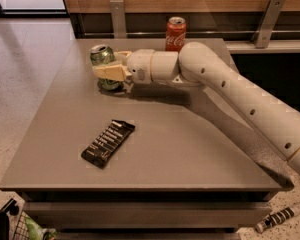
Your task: Place green can upright
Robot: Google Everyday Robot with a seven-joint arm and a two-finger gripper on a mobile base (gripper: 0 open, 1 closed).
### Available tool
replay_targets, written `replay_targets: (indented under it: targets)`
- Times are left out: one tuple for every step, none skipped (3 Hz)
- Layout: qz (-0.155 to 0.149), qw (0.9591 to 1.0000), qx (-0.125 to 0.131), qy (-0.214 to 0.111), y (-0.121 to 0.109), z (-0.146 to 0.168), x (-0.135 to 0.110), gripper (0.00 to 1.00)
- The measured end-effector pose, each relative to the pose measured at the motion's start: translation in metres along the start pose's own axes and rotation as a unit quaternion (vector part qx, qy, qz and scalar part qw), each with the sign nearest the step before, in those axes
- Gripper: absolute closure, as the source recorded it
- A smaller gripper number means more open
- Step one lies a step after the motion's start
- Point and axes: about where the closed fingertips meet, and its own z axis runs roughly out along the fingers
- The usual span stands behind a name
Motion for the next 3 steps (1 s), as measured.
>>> replay_targets:
  targets:
    - [-0.016, 0.9991, 0.031, -0.025, -0.001, -0.017, 0.005, 1.0]
    - [-0.016, 0.9976, 0.063, -0.025, -0.005, -0.042, 0.018, 0.98]
    - [-0.016, 0.9976, 0.063, -0.025, -0.005, -0.042, 0.015, 0.85]
